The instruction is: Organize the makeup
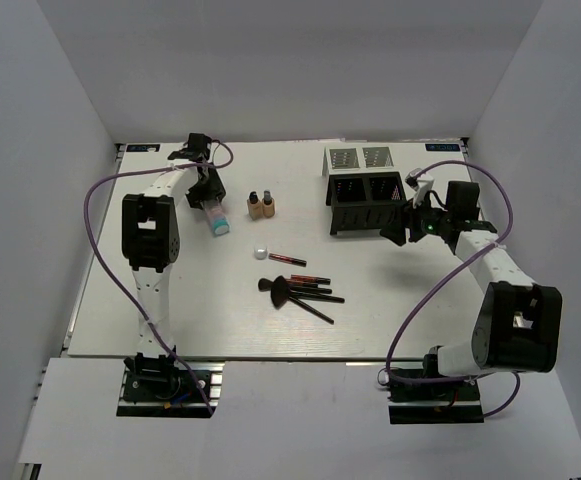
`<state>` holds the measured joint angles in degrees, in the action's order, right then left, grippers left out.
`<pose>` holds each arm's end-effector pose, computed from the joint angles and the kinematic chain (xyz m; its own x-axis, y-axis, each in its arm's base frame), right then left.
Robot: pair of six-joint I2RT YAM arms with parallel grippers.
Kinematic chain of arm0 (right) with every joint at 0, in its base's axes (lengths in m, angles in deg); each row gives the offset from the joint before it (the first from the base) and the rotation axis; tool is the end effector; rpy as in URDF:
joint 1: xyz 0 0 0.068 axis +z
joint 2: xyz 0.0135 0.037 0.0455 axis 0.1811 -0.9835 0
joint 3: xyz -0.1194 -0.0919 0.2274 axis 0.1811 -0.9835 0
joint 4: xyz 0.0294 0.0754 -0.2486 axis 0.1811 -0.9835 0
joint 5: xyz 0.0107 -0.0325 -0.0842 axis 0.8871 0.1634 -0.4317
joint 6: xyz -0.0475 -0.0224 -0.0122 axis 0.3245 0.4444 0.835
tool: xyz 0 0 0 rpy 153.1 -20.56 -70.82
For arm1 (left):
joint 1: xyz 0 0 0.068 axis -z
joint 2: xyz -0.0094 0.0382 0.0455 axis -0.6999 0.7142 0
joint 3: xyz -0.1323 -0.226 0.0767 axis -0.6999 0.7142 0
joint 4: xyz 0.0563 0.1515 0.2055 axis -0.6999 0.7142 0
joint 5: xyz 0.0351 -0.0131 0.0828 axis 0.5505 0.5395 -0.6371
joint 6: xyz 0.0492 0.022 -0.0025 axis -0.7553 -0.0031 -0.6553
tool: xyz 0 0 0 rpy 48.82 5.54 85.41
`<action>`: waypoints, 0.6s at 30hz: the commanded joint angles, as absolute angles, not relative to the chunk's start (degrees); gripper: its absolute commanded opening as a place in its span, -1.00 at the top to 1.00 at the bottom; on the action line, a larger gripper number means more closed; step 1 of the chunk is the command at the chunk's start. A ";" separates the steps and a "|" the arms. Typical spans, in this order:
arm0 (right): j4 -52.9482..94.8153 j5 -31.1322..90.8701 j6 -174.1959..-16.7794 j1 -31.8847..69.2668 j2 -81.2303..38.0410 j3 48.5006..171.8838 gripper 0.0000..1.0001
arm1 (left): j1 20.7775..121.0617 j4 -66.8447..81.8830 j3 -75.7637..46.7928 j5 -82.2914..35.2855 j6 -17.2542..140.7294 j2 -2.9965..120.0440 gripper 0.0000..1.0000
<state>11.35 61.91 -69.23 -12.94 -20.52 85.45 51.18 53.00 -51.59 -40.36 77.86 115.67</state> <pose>0.2965 0.0099 0.2425 -0.4436 -0.2370 -0.8643 -0.6444 0.7546 0.1237 0.4878 -0.0525 0.1661 -0.8341 -0.3639 -0.4146 -0.3728 0.9258 -0.0627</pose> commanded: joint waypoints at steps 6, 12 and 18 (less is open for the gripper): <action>13.44 63.62 -70.04 -12.81 -23.13 89.05 -0.30 | 51.36 55.15 -51.56 -39.85 76.96 114.25 0.11; 12.65 64.32 -69.43 -12.81 -23.92 90.19 -0.25 | 51.36 55.41 -49.37 -39.59 77.31 109.95 0.83; 9.76 65.91 -66.88 -12.81 -23.48 91.33 0.31 | 51.98 44.55 -39.01 -32.04 74.51 93.36 1.00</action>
